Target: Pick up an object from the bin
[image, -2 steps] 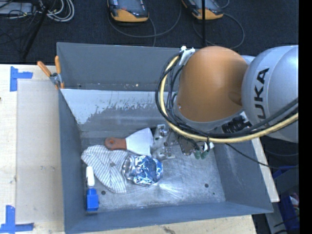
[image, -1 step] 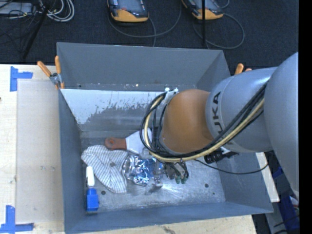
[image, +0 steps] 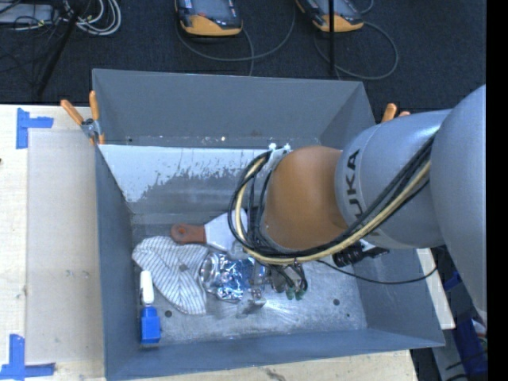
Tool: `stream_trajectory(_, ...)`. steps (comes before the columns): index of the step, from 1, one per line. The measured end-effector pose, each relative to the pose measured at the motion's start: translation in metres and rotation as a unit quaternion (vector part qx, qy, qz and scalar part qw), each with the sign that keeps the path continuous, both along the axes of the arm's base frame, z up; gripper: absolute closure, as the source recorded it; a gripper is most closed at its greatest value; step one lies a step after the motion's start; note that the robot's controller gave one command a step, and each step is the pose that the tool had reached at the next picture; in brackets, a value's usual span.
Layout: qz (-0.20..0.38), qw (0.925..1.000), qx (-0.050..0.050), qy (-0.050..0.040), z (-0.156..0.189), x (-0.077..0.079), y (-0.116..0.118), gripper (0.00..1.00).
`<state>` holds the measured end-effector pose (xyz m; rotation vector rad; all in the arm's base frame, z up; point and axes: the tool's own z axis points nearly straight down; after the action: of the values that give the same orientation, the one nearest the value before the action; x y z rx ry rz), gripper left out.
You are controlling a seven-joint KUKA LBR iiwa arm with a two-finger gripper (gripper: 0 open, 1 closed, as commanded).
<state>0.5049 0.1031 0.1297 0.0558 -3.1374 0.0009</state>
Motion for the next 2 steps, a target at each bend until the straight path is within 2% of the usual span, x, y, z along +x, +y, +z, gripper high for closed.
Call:
stream_trajectory(1,0.108,0.9941,0.0,0.0008,-0.0522,-0.0035,0.0093,1.0)
stream_trajectory(2,0.108,0.9941,0.0,0.0008,-0.0522,-0.0035,0.0093,1.0)
